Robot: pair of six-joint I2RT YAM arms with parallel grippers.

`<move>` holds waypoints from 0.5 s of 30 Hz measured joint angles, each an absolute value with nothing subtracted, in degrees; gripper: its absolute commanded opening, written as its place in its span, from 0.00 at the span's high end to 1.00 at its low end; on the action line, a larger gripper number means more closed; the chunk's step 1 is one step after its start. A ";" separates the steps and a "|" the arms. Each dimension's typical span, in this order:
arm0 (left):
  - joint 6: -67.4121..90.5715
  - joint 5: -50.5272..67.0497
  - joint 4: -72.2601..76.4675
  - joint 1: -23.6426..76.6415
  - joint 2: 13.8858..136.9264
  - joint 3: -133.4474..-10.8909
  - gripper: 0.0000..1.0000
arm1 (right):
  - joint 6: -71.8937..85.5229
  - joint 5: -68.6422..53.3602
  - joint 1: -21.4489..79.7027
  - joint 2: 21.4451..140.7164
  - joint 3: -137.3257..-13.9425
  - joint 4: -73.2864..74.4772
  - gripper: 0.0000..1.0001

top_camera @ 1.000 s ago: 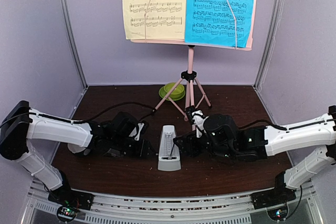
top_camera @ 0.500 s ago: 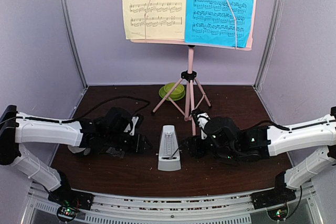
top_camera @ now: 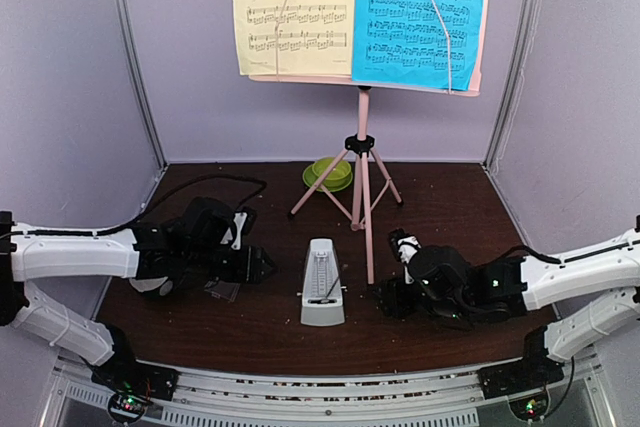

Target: Set up the instrument practice props

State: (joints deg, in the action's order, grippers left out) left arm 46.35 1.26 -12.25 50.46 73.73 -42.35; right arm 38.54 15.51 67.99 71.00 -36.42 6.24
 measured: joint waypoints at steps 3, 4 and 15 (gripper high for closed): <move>46.24 1.23 -12.62 48.84 72.14 -41.23 0.46 | 39.33 15.44 67.99 67.13 -34.85 6.94 0.31; 46.15 1.23 -12.84 48.23 71.59 -40.80 0.46 | 39.62 15.42 67.99 65.54 -34.63 7.18 0.29; 43.22 1.34 -16.69 38.30 64.03 -38.76 0.45 | 38.92 17.41 65.95 50.11 -34.54 13.37 0.06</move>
